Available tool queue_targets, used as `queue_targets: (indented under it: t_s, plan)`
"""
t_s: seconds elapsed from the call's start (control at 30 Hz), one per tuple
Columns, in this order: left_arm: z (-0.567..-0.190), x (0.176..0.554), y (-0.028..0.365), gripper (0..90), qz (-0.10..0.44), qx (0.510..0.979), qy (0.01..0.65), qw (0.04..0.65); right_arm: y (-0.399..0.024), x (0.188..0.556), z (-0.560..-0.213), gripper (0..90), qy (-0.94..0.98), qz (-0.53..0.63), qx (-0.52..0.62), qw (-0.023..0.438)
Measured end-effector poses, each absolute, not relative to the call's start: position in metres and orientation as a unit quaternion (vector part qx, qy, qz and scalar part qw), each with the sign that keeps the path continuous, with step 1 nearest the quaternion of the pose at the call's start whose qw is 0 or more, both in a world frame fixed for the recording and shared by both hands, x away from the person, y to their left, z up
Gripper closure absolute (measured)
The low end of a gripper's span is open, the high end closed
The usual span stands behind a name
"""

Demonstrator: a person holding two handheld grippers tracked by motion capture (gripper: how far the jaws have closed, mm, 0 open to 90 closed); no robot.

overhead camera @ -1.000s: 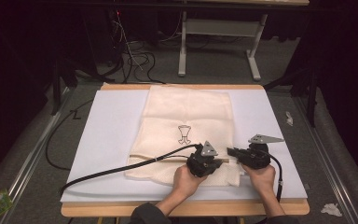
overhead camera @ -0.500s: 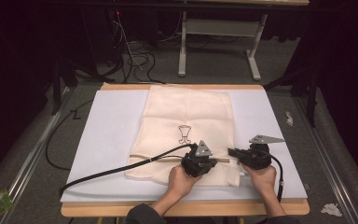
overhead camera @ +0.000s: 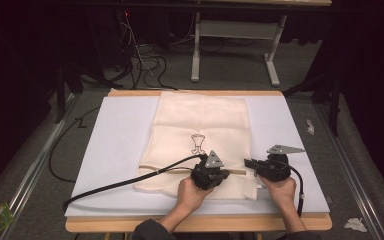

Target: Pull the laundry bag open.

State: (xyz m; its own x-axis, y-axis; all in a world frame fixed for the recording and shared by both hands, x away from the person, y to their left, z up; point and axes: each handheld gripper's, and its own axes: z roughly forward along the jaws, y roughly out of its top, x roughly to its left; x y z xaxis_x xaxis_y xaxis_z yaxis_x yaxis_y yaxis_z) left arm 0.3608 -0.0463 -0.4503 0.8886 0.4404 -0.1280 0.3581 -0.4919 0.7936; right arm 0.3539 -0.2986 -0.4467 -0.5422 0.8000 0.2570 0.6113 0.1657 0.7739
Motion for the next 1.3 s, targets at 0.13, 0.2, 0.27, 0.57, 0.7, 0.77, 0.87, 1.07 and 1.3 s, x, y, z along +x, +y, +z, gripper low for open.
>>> queue_targets:
  t_s: [0.13, 0.2, 0.27, 0.57, 0.7, 0.77, 0.87, 1.07, 1.3]
  plan:
    - [-0.45, 0.361, -0.044, 87.0, 0.046, 0.863, 0.232, 0.447, -0.299, 0.354, -0.447, 87.9, 0.758, 0.444, 0.466, 0.107]
    - [-0.45, 0.361, -0.043, 87.0, 0.047, 0.862, 0.232, 0.447, -0.299, 0.354, -0.448, 87.9, 0.757, 0.444, 0.467, 0.107]
    - [-0.45, 0.361, -0.04, 87.0, 0.046, 0.862, 0.233, 0.449, -0.299, 0.354, -0.449, 87.9, 0.757, 0.443, 0.468, 0.106]
    - [-0.452, 0.361, -0.036, 87.0, 0.042, 0.858, 0.238, 0.453, -0.299, 0.354, -0.449, 87.9, 0.757, 0.442, 0.468, 0.106]
    - [-0.451, 0.362, -0.032, 87.0, 0.048, 0.86, 0.24, 0.448, -0.3, 0.354, -0.449, 87.9, 0.757, 0.443, 0.468, 0.108]
    - [-0.449, 0.363, -0.028, 87.1, 0.049, 0.86, 0.243, 0.447, -0.301, 0.354, -0.45, 87.9, 0.756, 0.443, 0.469, 0.108]
    - [-0.448, 0.363, -0.025, 87.0, 0.05, 0.859, 0.242, 0.45, -0.301, 0.354, -0.45, 87.9, 0.756, 0.442, 0.471, 0.105]
    - [-0.449, 0.362, -0.021, 87.0, 0.052, 0.858, 0.242, 0.45, -0.3, 0.354, -0.45, 87.9, 0.757, 0.44, 0.47, 0.108]
    - [-0.447, 0.363, -0.01, 87.0, 0.057, 0.858, 0.249, 0.446, -0.302, 0.354, -0.45, 87.9, 0.753, 0.442, 0.475, 0.105]
